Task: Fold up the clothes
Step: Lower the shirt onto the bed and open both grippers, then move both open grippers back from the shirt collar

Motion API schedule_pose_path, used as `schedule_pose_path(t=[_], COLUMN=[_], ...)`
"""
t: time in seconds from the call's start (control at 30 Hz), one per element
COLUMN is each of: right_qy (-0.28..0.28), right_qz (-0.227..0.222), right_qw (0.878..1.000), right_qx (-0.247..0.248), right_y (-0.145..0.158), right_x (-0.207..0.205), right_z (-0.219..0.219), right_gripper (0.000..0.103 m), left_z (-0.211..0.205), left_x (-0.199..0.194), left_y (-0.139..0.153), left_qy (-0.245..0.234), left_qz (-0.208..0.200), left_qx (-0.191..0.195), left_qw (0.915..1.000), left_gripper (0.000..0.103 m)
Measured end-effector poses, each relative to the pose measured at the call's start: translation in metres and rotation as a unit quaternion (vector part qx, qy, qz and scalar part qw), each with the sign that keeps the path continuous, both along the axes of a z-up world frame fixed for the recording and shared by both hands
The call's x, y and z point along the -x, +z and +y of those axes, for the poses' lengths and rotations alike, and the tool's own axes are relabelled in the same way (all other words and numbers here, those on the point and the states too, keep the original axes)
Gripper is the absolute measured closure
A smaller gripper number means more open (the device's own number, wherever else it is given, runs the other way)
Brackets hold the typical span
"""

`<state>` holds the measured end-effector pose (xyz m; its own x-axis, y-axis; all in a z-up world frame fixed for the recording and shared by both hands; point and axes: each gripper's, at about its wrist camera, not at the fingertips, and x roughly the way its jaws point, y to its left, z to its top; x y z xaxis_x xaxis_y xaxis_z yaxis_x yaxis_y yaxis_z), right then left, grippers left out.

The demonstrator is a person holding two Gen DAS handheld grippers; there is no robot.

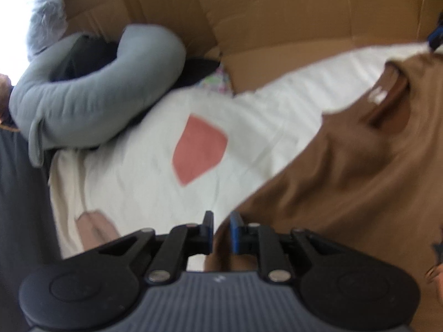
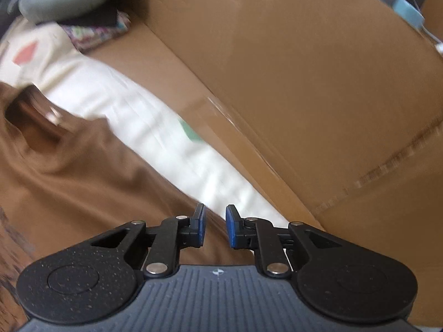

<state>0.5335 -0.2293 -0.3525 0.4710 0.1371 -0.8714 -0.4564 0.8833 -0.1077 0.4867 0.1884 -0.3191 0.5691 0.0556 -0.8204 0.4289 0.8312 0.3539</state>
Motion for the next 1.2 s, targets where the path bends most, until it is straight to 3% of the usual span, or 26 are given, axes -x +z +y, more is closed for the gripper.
schedule_pose_path(t=[0.33,0.53,0.87,1.0,1.2], right_qy=[0.067,0.072,0.057,0.063,0.088], right_qz=[-0.004,-0.004,0.009,0.015,0.020], right_qw=[0.996,0.995,0.996,0.996,0.994], right_qx=[-0.055,-0.063,-0.061,-0.055,-0.057], right_y=[0.003,-0.006,-0.028,-0.036,-0.040], right_x=[-0.006,-0.016,-0.035,-0.036,-0.038], right_z=[0.060,0.081,0.086,0.087,0.089], right_gripper=[0.081,0.081,0.080,0.067,0.066], left_z=[-0.045,-0.066,-0.073,-0.073,-0.075], left_x=[-0.008,-0.008,-0.018,-0.021,-0.028], left_y=[-0.002,-0.018,-0.033,-0.038,-0.044], left_qy=[-0.059,-0.088,-0.086,-0.082,-0.078], left_qz=[0.006,0.020,0.025,0.023,0.036], left_qx=[0.039,0.021,0.020,0.021,0.030], left_qw=[0.9975,0.9957,0.9958,0.9961,0.9959], left_gripper=[0.084,0.078,0.078,0.072,0.072])
